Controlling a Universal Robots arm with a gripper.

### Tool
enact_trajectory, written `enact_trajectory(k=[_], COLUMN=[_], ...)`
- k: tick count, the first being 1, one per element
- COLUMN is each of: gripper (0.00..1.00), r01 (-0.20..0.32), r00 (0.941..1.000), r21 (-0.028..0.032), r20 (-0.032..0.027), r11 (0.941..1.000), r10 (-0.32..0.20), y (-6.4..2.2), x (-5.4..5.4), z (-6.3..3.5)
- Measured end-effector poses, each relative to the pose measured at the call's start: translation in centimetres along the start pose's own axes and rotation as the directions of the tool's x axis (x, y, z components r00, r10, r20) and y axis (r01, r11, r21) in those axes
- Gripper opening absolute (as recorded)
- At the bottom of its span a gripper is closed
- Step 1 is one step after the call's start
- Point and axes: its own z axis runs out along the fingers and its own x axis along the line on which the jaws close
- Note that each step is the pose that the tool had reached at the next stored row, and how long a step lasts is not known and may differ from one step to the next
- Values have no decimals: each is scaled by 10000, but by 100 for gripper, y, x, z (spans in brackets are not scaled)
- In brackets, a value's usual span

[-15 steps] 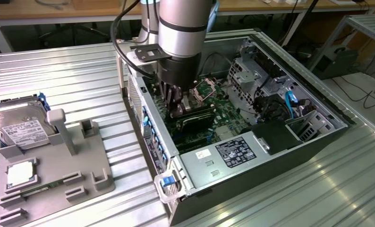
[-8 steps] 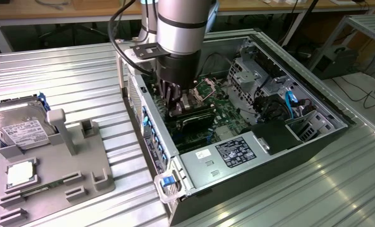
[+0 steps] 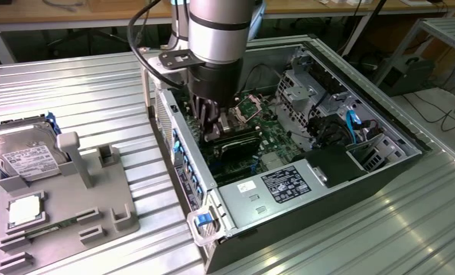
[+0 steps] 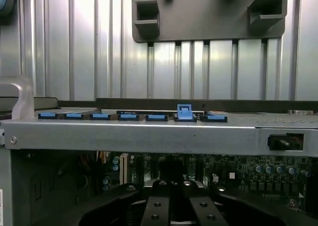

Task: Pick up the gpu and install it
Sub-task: 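Press down on the gpu until it lock into place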

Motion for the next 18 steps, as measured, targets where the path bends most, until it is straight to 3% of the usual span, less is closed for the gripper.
enact_trajectory(k=[2,3,4,5,8,9,10,11,12,14,18], gripper=[11,11,11,11,11,11,11,11,11,11,11], r01=[-3,-6,24,39,41,41,41,41,42,42,41], r00=[9999,9998,9996,9993,9991,9986,9986,9984,9979,9978,9979], r21=[-2,-8,-103,-153,-156,-159,-161,-177,-214,-217,-216], r20=[-154,-200,-292,-365,-427,-519,-536,-561,-652,-654,-652], r11=[10000,10000,9999,9999,9999,9999,9999,9998,9998,9998,9998], r10=[3,5,-27,-45,-48,-49,-49,-51,-55,-56,-55], y=[37,49,67,97,98,96,95,84,63,11,-4], x=[61,88,90,86,10,-101,-140,-148,-144,-149,-155], z=[7,10,12,17,40,41,43,96,97,90,71])
